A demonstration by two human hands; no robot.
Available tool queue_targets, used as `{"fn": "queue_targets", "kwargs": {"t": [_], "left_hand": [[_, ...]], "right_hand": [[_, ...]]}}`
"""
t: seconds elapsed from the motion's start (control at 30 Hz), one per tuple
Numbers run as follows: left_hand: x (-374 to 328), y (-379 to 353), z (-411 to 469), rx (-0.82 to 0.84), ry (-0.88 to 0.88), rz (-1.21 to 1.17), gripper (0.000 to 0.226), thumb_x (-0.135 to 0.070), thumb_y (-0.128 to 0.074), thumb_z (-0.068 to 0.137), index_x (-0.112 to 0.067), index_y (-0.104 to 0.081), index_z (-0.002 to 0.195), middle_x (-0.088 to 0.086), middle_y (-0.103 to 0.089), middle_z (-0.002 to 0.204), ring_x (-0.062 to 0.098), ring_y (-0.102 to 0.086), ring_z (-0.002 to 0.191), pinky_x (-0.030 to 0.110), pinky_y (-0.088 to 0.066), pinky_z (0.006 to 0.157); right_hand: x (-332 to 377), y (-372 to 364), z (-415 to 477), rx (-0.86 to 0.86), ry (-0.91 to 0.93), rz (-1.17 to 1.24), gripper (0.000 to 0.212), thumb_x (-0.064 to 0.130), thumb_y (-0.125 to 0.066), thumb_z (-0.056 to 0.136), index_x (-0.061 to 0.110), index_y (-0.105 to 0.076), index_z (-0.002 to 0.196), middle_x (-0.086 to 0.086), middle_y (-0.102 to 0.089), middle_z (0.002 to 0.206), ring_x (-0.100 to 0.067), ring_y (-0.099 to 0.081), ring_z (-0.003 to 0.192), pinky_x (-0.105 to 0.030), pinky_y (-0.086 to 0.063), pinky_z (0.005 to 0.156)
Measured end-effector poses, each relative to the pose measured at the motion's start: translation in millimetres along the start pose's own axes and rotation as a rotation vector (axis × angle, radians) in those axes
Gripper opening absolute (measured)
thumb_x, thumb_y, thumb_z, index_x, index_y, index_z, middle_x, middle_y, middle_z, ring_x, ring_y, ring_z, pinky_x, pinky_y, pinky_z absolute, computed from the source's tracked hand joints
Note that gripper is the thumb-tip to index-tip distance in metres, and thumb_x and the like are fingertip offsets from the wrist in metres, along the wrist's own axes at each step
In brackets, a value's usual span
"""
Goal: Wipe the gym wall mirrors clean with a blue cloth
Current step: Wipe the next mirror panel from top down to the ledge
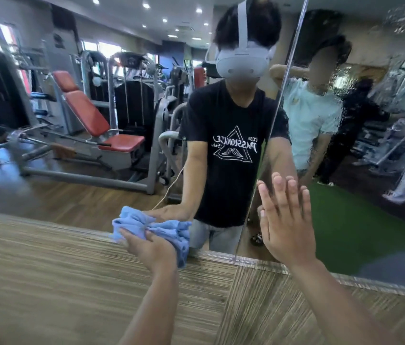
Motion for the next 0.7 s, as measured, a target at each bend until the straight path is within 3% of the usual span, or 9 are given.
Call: {"fn": "queue_targets", "kwargs": {"t": [0.07,0.17,0.33,0.47,0.57,0.7], "left_hand": [[8,-15,-34,0.055,0.004,0.022,0.066,-0.013,-0.041,0.107,-0.022,-0.005,0.162,0.011,0.003,0.168,0.022,-0.004,0.155,0.031,-0.010,0.124],[13,-31,-67,0.109,0.007,0.012,0.067,-0.010,-0.042,0.106,-0.020,-0.006,0.162,0.013,0.005,0.168,0.023,0.000,0.155,0.026,-0.009,0.119],[13,-20,-38,0.047,0.007,0.054,0.063,-0.009,-0.041,0.106,-0.014,-0.010,0.161,0.015,0.001,0.168,0.024,0.002,0.155,0.016,-0.002,0.110],[11,-14,-23,-0.038,0.005,0.055,0.062,-0.009,-0.039,0.107,-0.018,-0.011,0.161,0.013,0.001,0.168,0.024,-0.002,0.155,0.032,-0.009,0.124],[13,-20,-36,-0.036,0.022,0.038,0.064,-0.014,-0.039,0.108,-0.028,-0.007,0.161,0.006,0.005,0.169,0.023,-0.005,0.155,0.039,-0.015,0.125],[15,-39,-79,0.017,0.021,0.032,0.066,-0.008,-0.041,0.106,-0.023,-0.007,0.161,0.009,0.005,0.169,0.021,-0.001,0.155,0.020,-0.008,0.113]], "right_hand": [[0,-4,0,-0.011,0.007,0.000,0.074,0.020,-0.051,0.101,0.017,-0.013,0.165,-0.010,0.001,0.172,-0.032,0.001,0.158,-0.056,-0.006,0.127],[-1,-8,0,-0.019,0.012,0.000,0.072,0.022,-0.048,0.102,0.017,-0.013,0.165,-0.010,0.001,0.172,-0.032,0.002,0.159,-0.058,-0.008,0.126],[-4,-9,-1,-0.038,0.038,-0.007,0.064,0.024,-0.042,0.106,0.017,-0.016,0.165,-0.009,-0.002,0.172,-0.031,0.003,0.159,-0.056,-0.007,0.126],[-3,-10,-1,-0.035,0.045,-0.002,0.062,0.025,-0.040,0.107,0.017,-0.018,0.165,-0.010,-0.004,0.172,-0.032,0.003,0.159,-0.056,-0.006,0.127],[-3,-12,-2,-0.045,0.042,-0.010,0.062,0.025,-0.040,0.107,0.017,-0.019,0.164,-0.011,-0.007,0.172,-0.033,0.001,0.159,-0.056,-0.007,0.127],[-2,-13,-2,-0.052,0.041,-0.024,0.062,0.026,-0.040,0.106,0.017,-0.020,0.164,-0.011,-0.007,0.172,-0.033,0.001,0.159,-0.056,-0.005,0.127]]}}
Point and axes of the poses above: each hand's wrist, its own z-axis towards the middle knuckle, its own y-axis out of the back of the hand, x = y × z, the point moved 5 cm from there along z, towards the middle knuckle
